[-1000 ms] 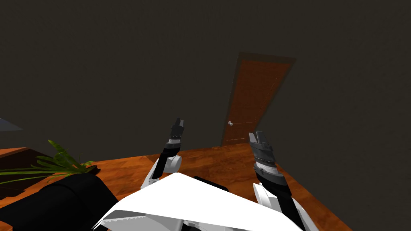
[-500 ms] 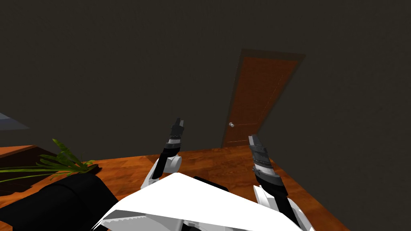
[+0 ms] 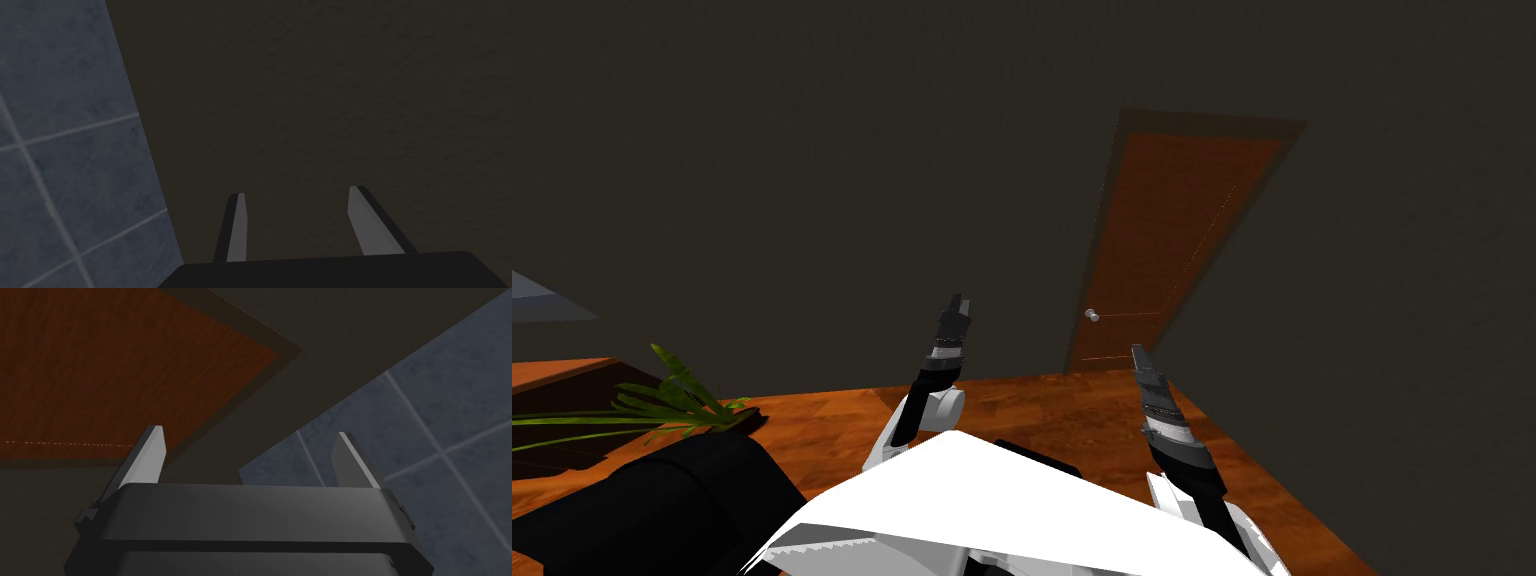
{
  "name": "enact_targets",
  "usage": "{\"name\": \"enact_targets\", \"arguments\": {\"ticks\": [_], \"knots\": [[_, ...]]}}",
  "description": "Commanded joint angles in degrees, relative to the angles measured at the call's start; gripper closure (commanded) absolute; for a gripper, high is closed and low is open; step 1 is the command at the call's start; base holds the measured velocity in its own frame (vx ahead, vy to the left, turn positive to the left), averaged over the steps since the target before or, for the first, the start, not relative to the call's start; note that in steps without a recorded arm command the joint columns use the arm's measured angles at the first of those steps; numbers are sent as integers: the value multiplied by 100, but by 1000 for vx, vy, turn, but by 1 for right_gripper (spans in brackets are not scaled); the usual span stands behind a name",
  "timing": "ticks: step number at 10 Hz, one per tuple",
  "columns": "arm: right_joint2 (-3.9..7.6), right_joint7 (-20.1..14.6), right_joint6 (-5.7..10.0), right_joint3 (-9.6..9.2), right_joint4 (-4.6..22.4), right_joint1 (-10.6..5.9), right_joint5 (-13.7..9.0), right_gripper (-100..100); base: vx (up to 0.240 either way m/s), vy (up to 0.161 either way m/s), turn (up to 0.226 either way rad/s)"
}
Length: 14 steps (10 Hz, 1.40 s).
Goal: Pull the door open
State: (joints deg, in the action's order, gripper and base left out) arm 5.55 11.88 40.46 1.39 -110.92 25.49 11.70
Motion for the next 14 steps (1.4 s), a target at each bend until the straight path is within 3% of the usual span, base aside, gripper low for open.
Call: {"name": "enact_targets", "arguments": {"ticks": [1, 14], "knots": [[32, 199, 84, 63, 241, -44, 41, -100, 96, -27, 62], [227, 1818, 728, 488, 2054, -139, 423, -100, 93, -45, 59]]}}
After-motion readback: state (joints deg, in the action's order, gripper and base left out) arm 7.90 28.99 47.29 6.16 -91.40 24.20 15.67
